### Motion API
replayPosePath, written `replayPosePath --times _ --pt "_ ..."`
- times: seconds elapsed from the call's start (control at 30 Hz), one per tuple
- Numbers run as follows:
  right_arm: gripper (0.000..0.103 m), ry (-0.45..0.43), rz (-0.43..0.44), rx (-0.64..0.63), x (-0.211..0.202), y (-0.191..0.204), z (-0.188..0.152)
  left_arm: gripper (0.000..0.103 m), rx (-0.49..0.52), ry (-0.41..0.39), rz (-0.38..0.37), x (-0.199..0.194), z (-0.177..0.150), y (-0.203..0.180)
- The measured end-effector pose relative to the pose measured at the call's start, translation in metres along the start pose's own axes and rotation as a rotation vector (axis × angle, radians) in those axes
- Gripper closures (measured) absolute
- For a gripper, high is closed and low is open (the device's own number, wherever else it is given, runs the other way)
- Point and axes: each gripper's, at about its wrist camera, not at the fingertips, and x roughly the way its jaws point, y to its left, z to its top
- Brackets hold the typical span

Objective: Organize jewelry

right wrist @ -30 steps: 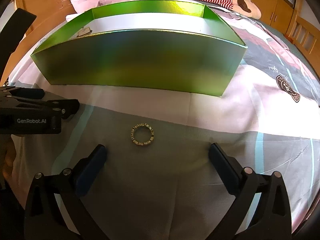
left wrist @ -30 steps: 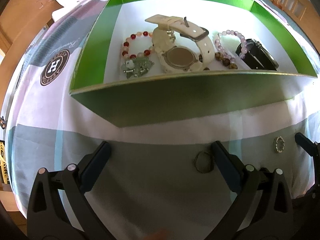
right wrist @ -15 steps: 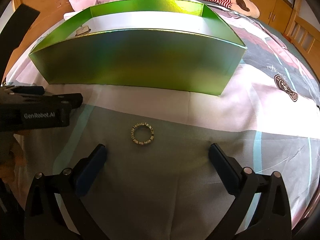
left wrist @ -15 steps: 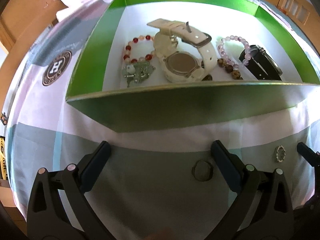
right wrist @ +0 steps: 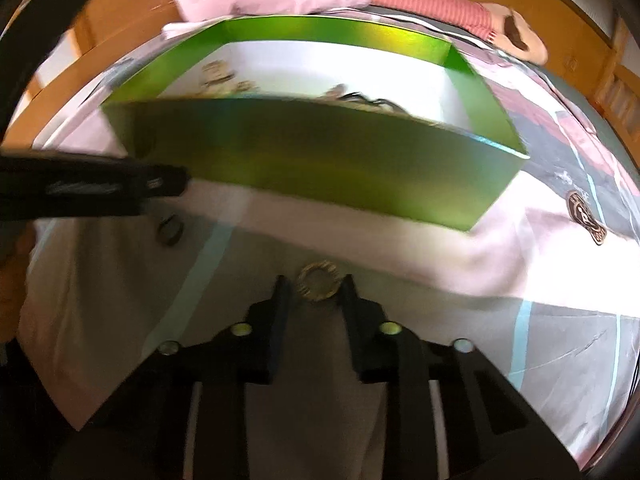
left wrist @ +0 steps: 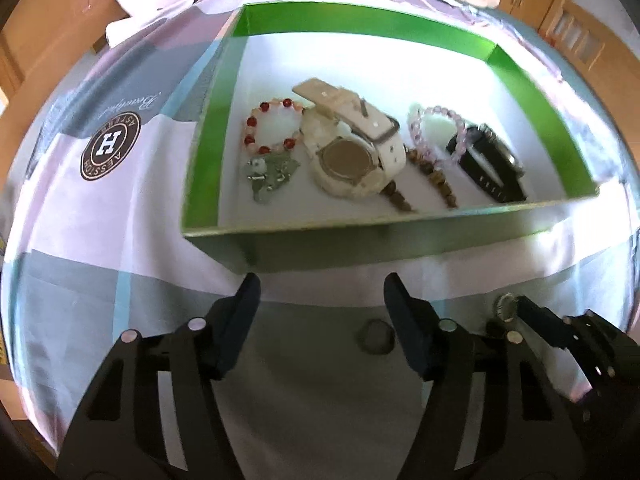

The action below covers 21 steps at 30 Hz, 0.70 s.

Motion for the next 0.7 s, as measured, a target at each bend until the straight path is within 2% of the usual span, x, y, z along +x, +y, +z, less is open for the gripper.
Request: replayPosePath --times 0.13,0.27,0.37,0.53,0.7 --pt "0.076 -0.010 0.085 0.063 -0.011 -0.012 0.003 0.038 -0.025 0.010 -0.055 -0.004 0.006 0.011" --pt "0.076 0.004 0.063 0.016 -0.015 -0.009 -0.002 0.038 -0.014 0.059 -0.115 -0.003 0.003 0.010" --pt "0.076 0.028 0.043 0.008 -0.007 -0.007 -0.006 0.038 0.042 0.084 -0.140 -0.003 -0.005 -0.006" --pt "0.076 0.038 0.046 0.010 -0.002 -0.006 -0.006 0.038 0.110 0.123 -0.114 0.013 -0.014 -0.024" --pt "0.076 0.035 0.038 -0.002 -0.004 -0.006 -0.008 0.039 0.132 0.117 -0.092 0.019 -0.012 -0.028"
